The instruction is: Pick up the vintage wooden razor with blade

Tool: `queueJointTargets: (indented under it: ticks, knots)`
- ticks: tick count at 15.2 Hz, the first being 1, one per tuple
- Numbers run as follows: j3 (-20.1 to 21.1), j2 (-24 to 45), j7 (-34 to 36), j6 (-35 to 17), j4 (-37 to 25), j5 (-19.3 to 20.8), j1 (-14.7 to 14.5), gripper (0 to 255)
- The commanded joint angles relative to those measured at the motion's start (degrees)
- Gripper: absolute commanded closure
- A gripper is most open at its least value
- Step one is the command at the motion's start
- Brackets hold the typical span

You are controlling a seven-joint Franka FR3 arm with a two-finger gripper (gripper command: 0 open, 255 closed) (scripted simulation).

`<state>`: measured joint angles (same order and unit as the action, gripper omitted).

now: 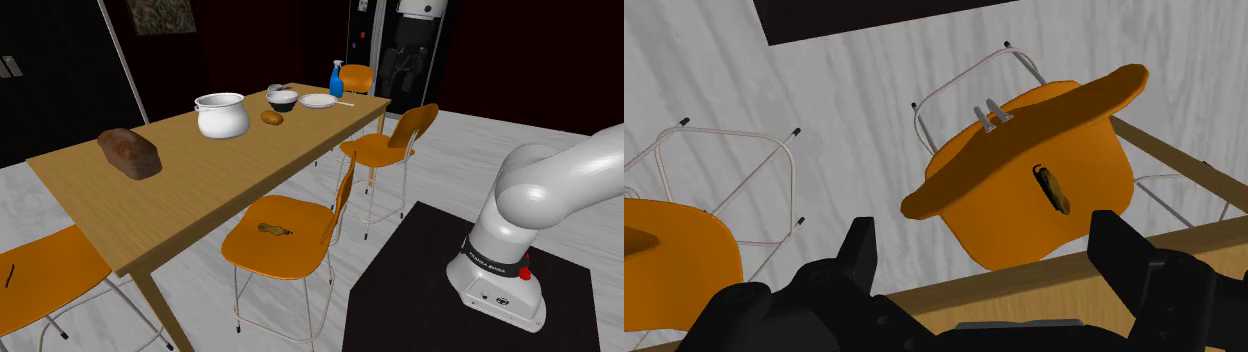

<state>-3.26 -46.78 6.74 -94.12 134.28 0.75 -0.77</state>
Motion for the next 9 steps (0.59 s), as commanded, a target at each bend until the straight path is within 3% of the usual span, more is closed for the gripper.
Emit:
queueJointTargets:
  ticks: [1, 9]
  knots:
    - [0.00, 0.00, 0.00, 0.00, 0.00, 0.00, 0.00, 0]
    - [5.67, 9.61, 2.99, -14.28, 5.21, 0.69, -2.11, 0]
